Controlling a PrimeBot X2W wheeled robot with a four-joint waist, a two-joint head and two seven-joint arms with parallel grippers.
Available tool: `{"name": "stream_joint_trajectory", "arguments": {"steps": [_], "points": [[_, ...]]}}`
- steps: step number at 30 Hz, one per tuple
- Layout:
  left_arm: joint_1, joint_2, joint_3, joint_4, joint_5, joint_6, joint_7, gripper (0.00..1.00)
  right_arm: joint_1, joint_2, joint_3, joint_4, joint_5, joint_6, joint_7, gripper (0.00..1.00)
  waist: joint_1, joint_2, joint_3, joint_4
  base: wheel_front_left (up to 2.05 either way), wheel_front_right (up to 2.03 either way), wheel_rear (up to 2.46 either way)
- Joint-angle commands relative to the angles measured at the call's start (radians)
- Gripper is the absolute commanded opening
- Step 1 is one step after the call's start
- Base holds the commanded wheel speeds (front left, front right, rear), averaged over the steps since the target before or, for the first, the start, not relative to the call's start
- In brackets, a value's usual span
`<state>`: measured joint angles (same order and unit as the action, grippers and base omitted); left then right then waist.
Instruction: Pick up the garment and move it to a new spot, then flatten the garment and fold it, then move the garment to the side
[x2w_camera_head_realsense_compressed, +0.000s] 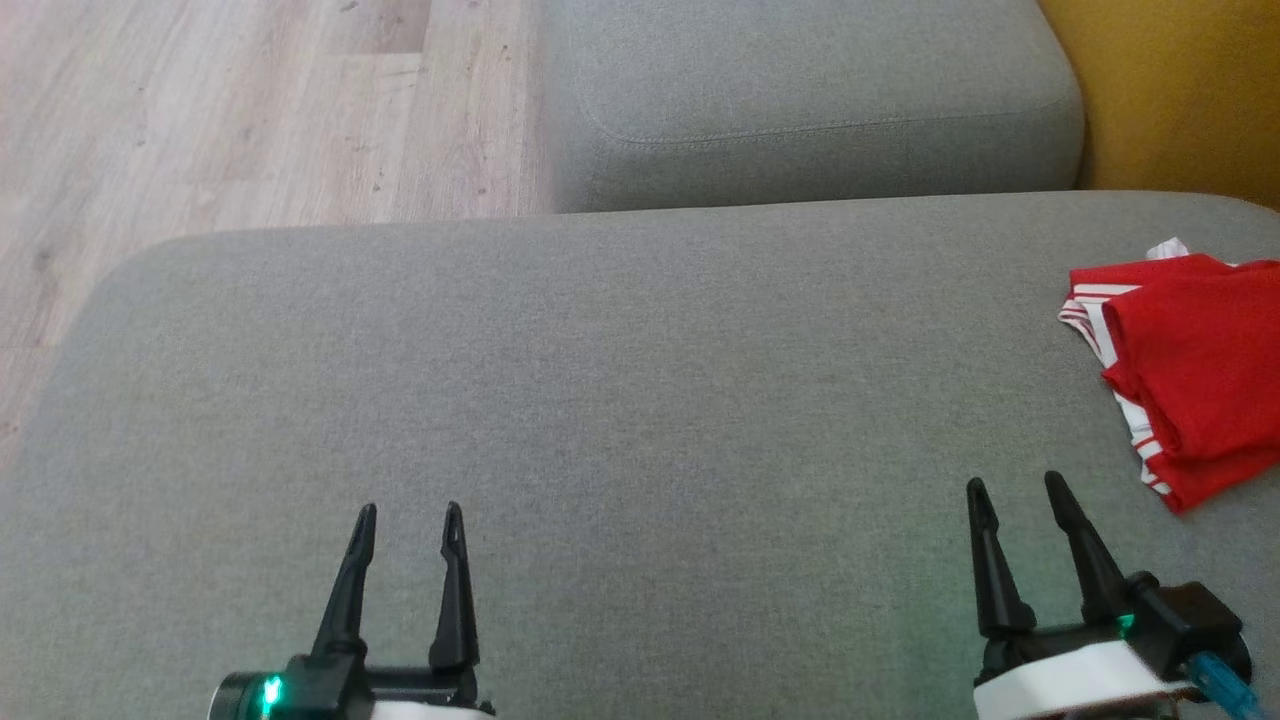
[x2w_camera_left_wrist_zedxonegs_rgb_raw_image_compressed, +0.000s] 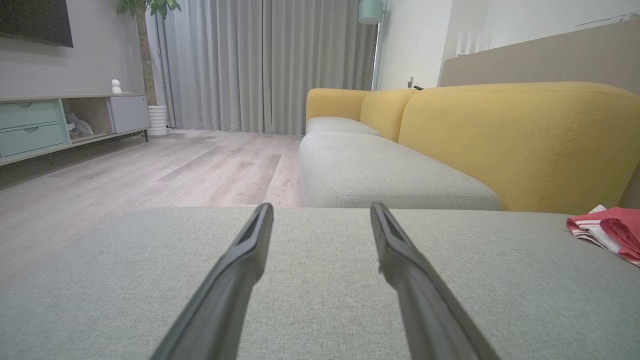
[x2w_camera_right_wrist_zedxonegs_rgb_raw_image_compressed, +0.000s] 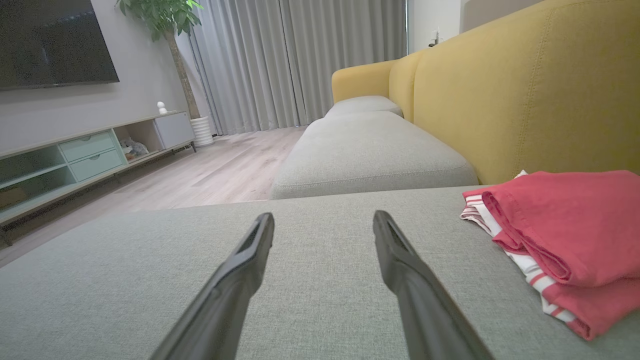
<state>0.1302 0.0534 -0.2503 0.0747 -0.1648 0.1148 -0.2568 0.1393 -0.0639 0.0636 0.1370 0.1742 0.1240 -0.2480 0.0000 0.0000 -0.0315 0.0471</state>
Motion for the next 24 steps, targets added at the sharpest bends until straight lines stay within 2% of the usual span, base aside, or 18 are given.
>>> {"name": "stream_joint_trajectory", "arguments": {"steps": [1, 2, 3, 8, 24], "points": [[-0.028, -0.003, 0.04, -0.025, 0.01, 0.007, -0.005, 1.0, -0.019, -0.017, 0.027, -0.035, -0.01, 0.007, -0.014, 1.0, 0.0, 0.0, -0.001, -0.001, 0.0, 0.0, 0.0], [-0.028, -0.003, 0.04, -0.024, 0.011, 0.008, -0.005, 1.0, -0.018, -0.017, 0.029, -0.034, -0.009, 0.007, -0.014, 1.0, 0.0, 0.0, -0.002, -0.002, 0.0, 0.0, 0.0], [0.0, 0.0, 0.0, 0.007, 0.0, 0.001, 0.0, 0.0, 0.0, 0.0, 0.004, 0.002, 0.0, 0.0, 0.0, 0.0, 0.0, 0.0, -0.002, -0.002, 0.0, 0.0, 0.0], [0.018, 0.0, -0.005, 0.069, -0.012, -0.002, 0.001, 0.0, 0.013, 0.002, 0.007, 0.066, 0.011, -0.001, 0.003, 0.0, 0.0, 0.0, -0.001, -0.003, 0.0, 0.0, 0.0], [-0.014, 0.012, 0.027, 0.083, -0.211, -0.033, 0.036, 0.0, -0.02, -0.007, -0.004, 0.071, 0.207, 0.0, 0.039, 0.0, 0.0, 0.0, 0.003, -0.009, 0.0, 0.0, 0.0]]}}
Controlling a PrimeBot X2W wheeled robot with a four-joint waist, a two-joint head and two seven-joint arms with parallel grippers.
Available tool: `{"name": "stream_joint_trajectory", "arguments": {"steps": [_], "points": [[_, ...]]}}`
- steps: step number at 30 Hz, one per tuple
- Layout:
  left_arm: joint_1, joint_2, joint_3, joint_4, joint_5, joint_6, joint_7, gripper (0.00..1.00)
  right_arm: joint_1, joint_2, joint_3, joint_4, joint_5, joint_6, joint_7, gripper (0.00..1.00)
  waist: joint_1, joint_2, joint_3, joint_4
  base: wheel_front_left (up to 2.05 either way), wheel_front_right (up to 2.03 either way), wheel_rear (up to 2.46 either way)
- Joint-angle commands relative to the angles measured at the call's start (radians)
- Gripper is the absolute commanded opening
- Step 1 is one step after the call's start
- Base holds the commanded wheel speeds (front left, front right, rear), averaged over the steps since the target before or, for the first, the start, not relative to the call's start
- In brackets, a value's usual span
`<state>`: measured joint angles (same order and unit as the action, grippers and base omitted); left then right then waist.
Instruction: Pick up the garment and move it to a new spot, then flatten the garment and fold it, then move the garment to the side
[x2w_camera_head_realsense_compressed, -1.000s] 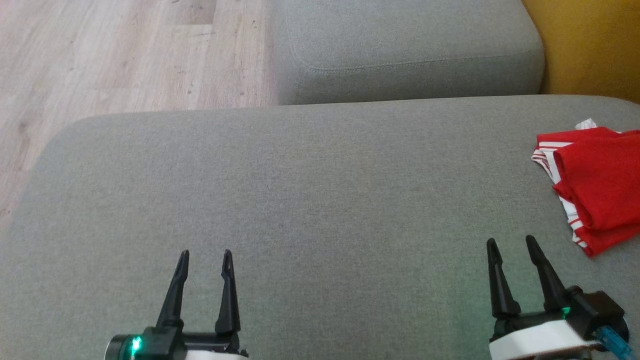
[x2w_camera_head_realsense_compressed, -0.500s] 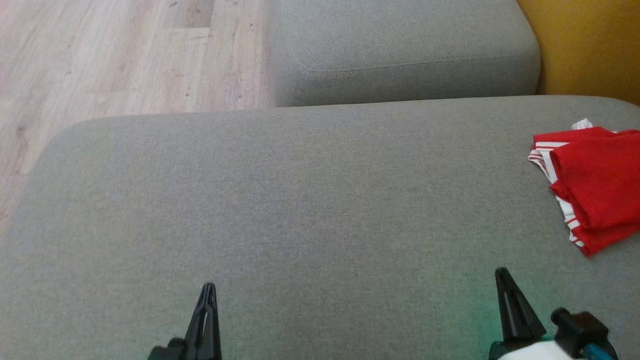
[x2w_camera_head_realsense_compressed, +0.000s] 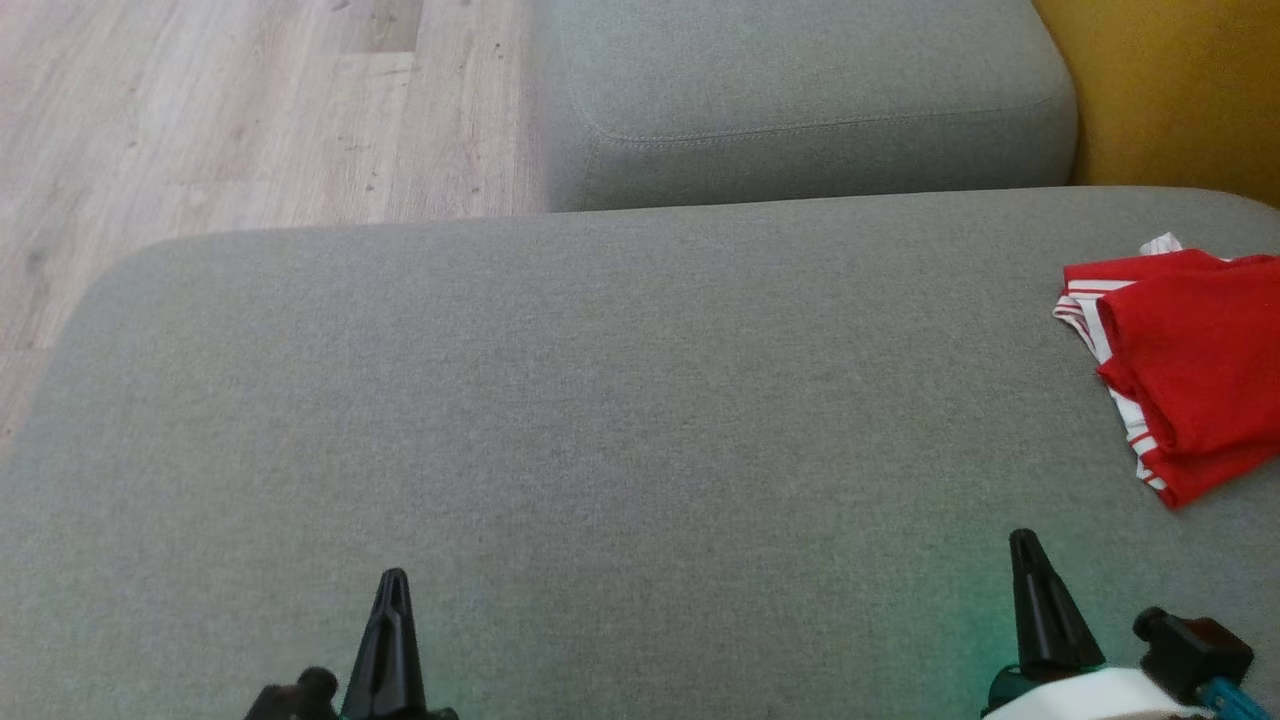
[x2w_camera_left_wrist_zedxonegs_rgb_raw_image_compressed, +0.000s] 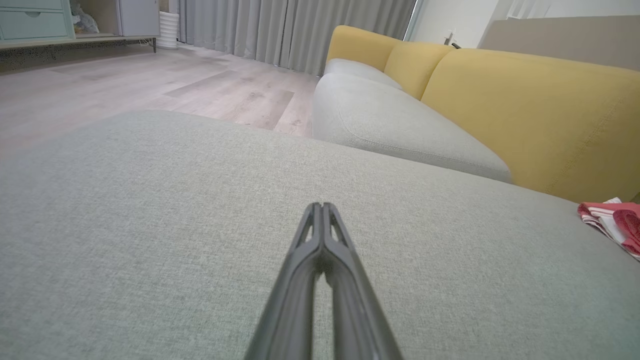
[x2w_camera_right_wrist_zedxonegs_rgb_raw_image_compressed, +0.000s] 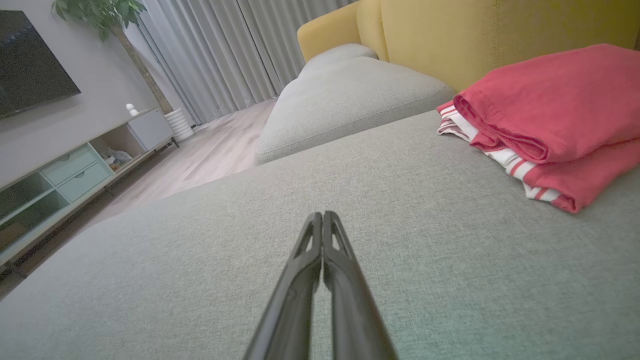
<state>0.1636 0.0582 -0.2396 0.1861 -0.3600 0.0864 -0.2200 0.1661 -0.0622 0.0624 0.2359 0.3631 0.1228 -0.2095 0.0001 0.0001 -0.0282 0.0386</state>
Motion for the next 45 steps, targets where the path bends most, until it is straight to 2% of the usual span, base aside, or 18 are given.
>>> {"name": "stream_joint_trajectory", "arguments": {"steps": [1, 45], "points": [[-0.05, 0.008, 0.018, -0.028, -0.028, -0.006, 0.002, 0.0, -0.049, -0.009, -0.004, -0.027, 0.03, 0.001, 0.003, 0.0, -0.0001, -0.0001, 0.0, 0.0, 0.0, 0.0, 0.0], [-0.137, 0.023, 0.122, 0.006, -0.543, -0.092, 0.11, 0.0, -0.138, -0.017, -0.05, -0.014, 0.537, 0.004, 0.113, 0.0, -0.0001, -0.0001, 0.013, -0.016, 0.0, 0.0, 0.0]]}}
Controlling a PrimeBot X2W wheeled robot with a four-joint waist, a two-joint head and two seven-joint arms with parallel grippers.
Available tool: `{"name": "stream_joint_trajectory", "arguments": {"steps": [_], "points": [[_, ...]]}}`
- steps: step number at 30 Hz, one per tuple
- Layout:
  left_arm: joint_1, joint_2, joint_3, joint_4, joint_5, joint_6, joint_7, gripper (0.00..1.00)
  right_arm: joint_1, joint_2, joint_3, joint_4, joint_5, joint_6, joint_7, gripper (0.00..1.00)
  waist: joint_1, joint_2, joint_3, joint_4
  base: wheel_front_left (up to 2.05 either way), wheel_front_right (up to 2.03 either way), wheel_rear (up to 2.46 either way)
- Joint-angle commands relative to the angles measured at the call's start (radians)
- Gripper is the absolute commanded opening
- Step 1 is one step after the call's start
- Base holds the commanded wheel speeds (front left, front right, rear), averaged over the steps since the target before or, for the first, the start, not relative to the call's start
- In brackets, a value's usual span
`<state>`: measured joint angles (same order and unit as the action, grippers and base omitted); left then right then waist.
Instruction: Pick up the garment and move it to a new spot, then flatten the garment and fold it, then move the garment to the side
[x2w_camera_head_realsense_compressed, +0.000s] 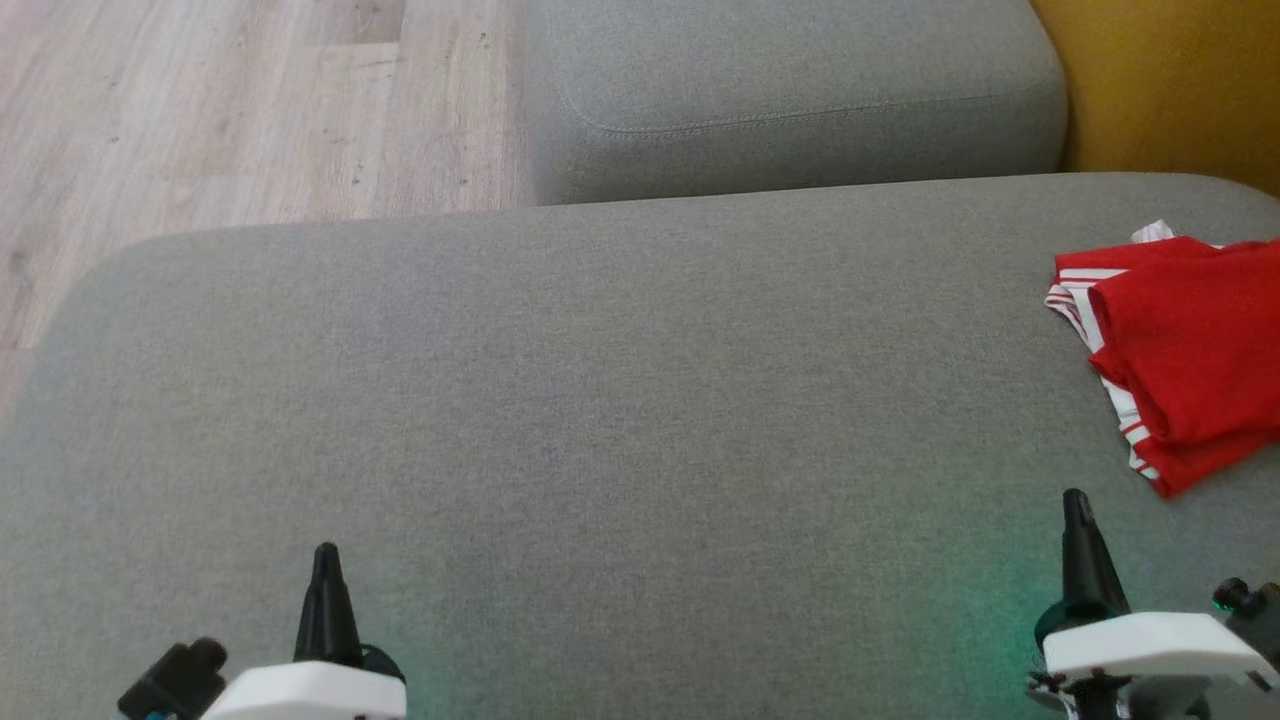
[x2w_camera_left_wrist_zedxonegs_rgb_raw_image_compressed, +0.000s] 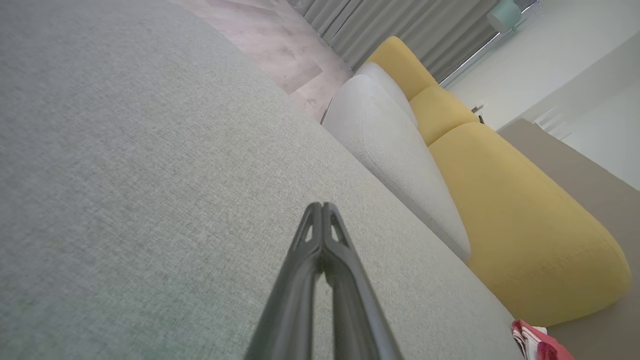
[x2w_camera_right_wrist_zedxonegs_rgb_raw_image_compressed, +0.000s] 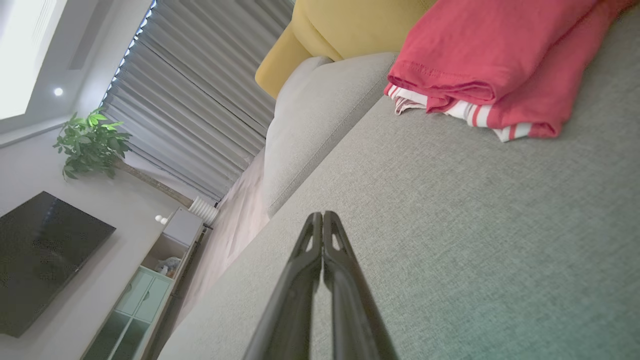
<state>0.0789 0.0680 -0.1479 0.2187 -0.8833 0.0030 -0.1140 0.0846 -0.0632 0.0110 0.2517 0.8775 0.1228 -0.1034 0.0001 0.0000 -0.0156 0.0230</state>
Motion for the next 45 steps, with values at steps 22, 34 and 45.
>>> {"name": "stream_joint_trajectory", "arguments": {"steps": [22, 34, 45], "points": [[-0.097, 0.015, 0.092, -0.009, -0.276, -0.051, 0.067, 0.0, -0.102, -0.015, -0.029, -0.023, 0.276, 0.005, 0.068, 0.0, -0.0001, 0.0, 0.007, -0.008, 0.0, 0.0, 0.0], [-0.122, 0.015, 0.128, 0.0, -0.415, -0.075, 0.102, 0.0, -0.127, -0.014, -0.047, -0.019, 0.413, 0.006, 0.103, 0.0, -0.0001, 0.0, 0.01, -0.012, 0.0, 0.0, 0.0], [-0.144, 0.015, 0.161, 0.009, -0.541, -0.096, 0.135, 0.0, -0.15, -0.013, -0.064, -0.015, 0.538, 0.007, 0.135, 0.0, -0.0001, 0.0, 0.013, -0.016, 0.0, 0.0, 0.0]]}}
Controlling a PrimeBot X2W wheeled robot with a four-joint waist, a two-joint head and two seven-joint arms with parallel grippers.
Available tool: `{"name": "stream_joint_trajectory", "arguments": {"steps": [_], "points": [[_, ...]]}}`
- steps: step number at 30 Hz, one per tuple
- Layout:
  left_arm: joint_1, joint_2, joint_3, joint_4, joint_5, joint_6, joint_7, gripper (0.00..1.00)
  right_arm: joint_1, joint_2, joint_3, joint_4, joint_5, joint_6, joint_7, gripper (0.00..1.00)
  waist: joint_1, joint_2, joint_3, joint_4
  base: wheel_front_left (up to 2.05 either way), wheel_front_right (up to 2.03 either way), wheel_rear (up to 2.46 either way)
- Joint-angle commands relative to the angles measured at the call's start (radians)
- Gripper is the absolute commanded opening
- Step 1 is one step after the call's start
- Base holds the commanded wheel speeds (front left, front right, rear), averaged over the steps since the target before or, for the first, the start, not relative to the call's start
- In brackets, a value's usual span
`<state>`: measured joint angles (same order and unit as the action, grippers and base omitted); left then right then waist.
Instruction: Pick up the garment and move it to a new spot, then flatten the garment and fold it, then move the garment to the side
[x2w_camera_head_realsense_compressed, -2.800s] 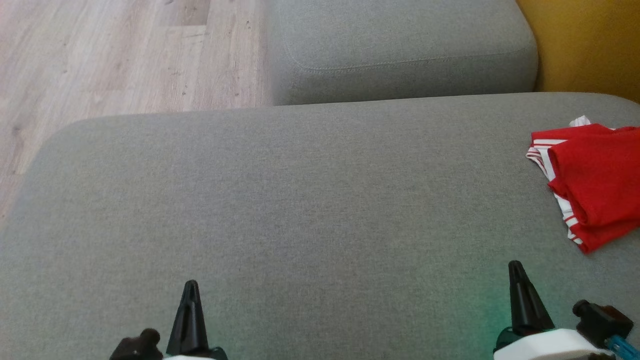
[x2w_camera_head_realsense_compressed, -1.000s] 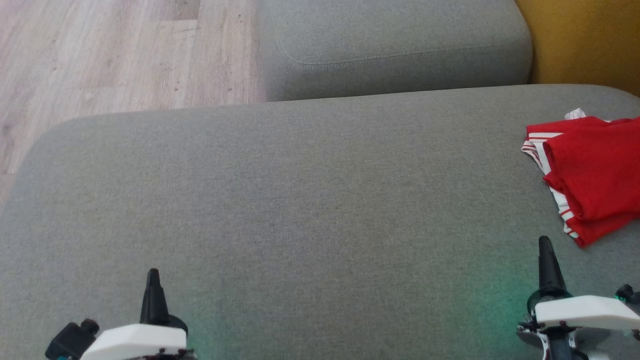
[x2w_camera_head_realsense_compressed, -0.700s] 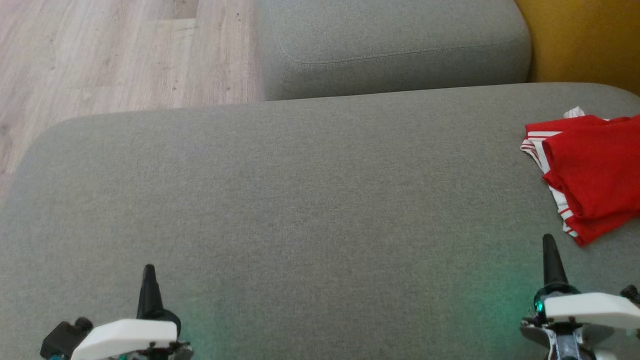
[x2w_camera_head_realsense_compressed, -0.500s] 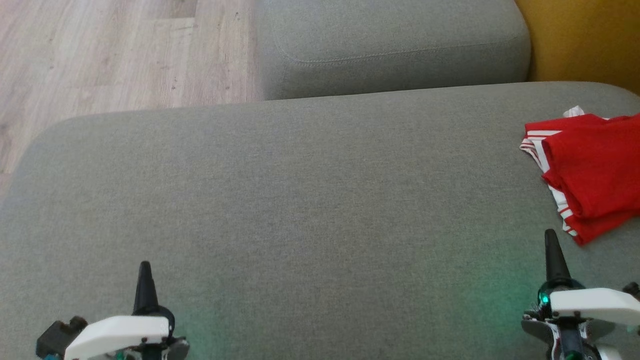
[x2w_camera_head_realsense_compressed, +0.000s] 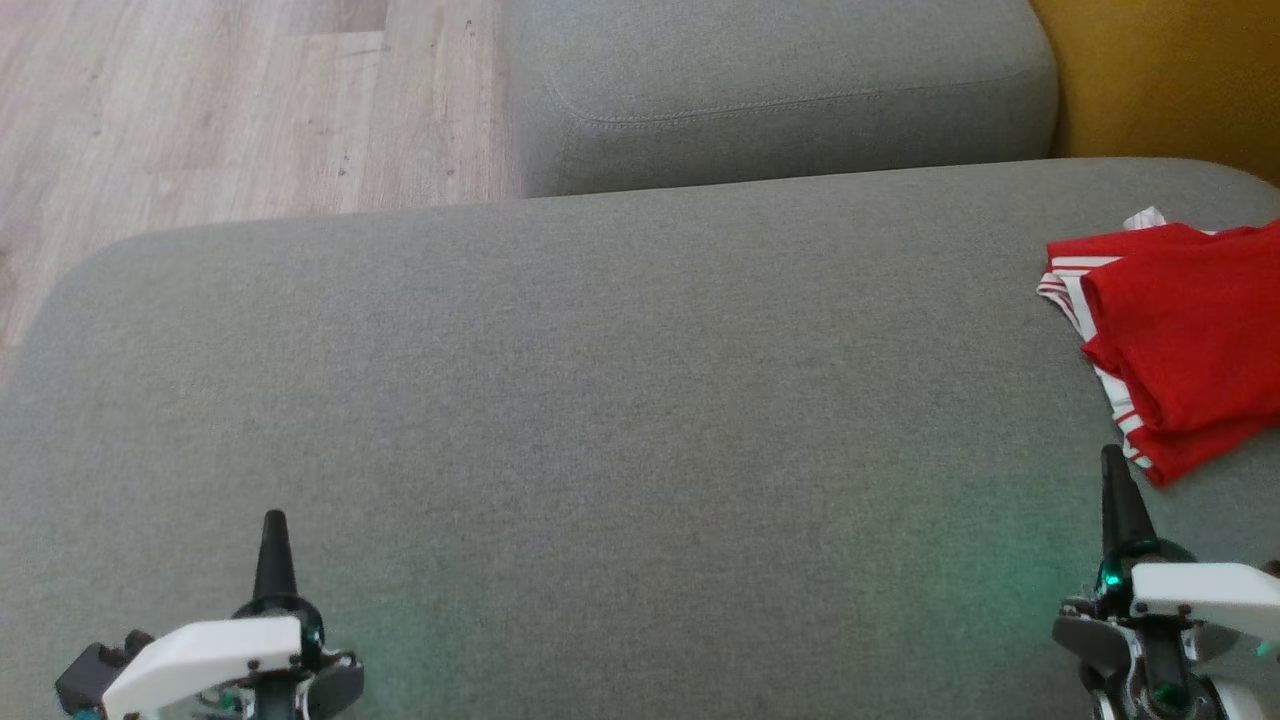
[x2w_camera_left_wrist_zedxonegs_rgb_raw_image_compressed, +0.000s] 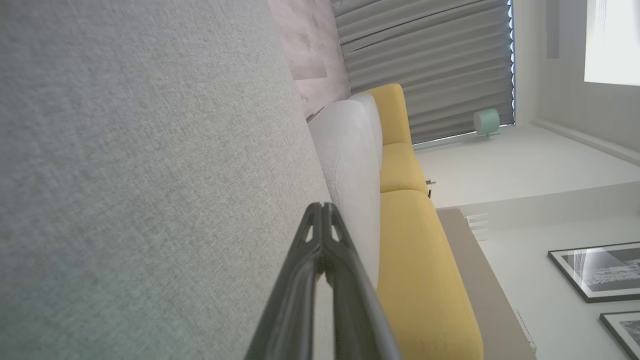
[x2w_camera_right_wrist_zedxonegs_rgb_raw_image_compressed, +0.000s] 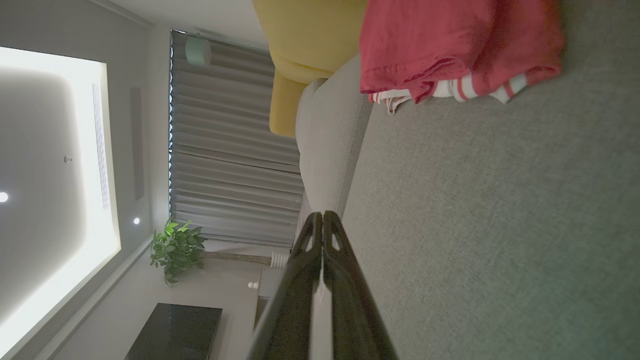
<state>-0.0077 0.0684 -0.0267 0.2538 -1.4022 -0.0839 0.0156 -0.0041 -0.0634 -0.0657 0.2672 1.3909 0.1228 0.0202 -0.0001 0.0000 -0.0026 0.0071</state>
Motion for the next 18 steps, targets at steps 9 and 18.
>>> {"name": "stream_joint_trajectory", "arguments": {"steps": [9, 18], "points": [[-0.076, 0.013, 0.067, -0.019, -0.125, -0.027, 0.033, 0.0, -0.08, -0.011, -0.001, -0.028, 0.128, 0.007, 0.038, 0.0, 0.0001, 0.0, 0.003, -0.003, 0.0, 0.0, 0.0], [-0.092, 0.012, 0.092, -0.012, -0.216, -0.042, 0.057, 0.0, -0.096, -0.01, -0.014, -0.025, 0.219, 0.008, 0.062, 0.0, 0.0001, 0.0, 0.005, -0.006, 0.0, 0.0, 0.0]]}}
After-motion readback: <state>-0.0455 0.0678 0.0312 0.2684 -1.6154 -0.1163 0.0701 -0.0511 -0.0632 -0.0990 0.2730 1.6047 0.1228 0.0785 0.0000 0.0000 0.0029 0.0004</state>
